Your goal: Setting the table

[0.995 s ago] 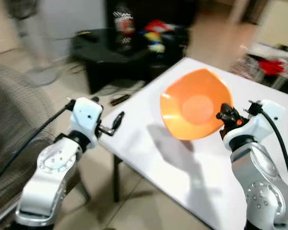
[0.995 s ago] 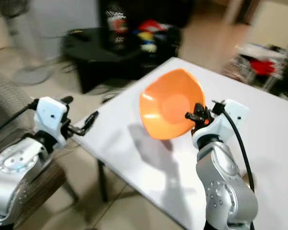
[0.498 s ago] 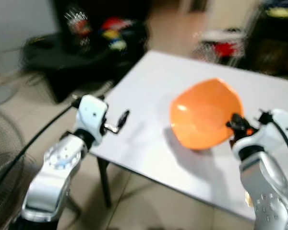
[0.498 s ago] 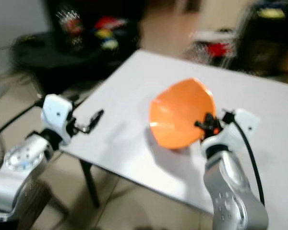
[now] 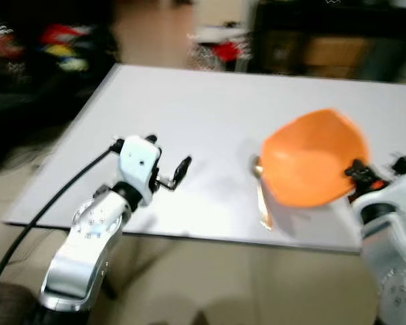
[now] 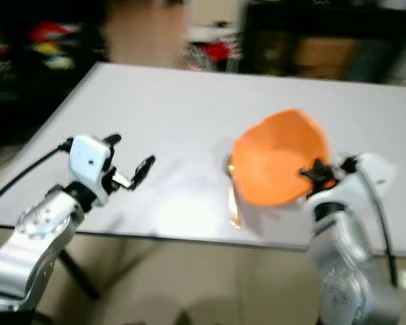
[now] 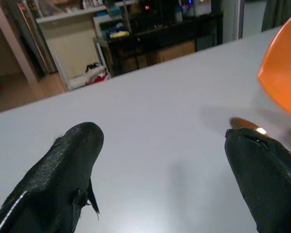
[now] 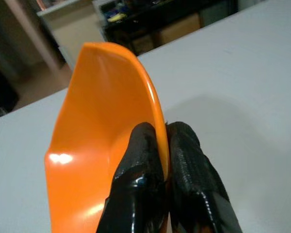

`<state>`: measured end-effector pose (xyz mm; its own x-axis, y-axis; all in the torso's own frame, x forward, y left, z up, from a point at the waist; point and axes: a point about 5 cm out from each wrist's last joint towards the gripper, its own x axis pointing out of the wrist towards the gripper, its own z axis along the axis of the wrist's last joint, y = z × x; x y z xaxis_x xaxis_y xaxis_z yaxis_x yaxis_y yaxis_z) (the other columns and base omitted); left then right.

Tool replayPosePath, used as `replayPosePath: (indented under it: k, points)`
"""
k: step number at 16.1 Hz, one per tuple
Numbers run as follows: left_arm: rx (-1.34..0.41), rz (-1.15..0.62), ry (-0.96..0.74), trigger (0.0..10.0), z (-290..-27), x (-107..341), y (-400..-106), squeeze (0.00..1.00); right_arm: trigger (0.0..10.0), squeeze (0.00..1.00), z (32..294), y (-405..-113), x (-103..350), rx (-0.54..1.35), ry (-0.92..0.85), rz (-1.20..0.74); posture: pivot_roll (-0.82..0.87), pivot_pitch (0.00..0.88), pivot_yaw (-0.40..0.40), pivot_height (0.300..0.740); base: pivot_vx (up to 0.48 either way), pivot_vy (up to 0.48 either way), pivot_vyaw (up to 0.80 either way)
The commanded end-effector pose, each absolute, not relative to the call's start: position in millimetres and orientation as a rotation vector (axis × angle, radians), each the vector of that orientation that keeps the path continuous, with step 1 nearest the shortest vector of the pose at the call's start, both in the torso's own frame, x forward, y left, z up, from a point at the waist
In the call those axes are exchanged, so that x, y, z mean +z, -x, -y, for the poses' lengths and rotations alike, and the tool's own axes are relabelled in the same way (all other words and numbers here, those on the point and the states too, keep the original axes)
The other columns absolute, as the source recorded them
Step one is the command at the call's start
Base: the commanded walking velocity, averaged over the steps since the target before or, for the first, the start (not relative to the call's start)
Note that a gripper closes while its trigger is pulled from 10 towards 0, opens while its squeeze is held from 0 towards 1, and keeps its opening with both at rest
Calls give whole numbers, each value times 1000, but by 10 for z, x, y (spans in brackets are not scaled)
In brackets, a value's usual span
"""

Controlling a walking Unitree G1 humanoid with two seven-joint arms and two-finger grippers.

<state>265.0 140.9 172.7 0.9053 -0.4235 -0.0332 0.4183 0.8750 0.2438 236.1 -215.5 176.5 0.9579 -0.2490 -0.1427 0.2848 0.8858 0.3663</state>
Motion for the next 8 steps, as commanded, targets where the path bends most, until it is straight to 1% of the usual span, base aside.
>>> replayPosePath:
  k: [1, 4, 8]
  points:
    - [-435, 36, -257, 10000, -1407, 1762, -2656, 0, 10000, 0, 2103, -2429, 1856, -192, -429, -51, 12, 0, 2, 740, 0, 0, 0]
    - [-446, 23, -247, 10000, -1398, 1756, -2647, 0, 10000, 0, 2196, -2576, 1821, -159, -487, -57, 20, 0, -1, 740, 0, 0, 0]
    - [-538, -13, -222, 10000, -1375, 1758, -2621, 0, 10000, 0, 2284, -2868, 1713, -89, -608, -90, 34, 0, 5, 740, 0, 0, 0]
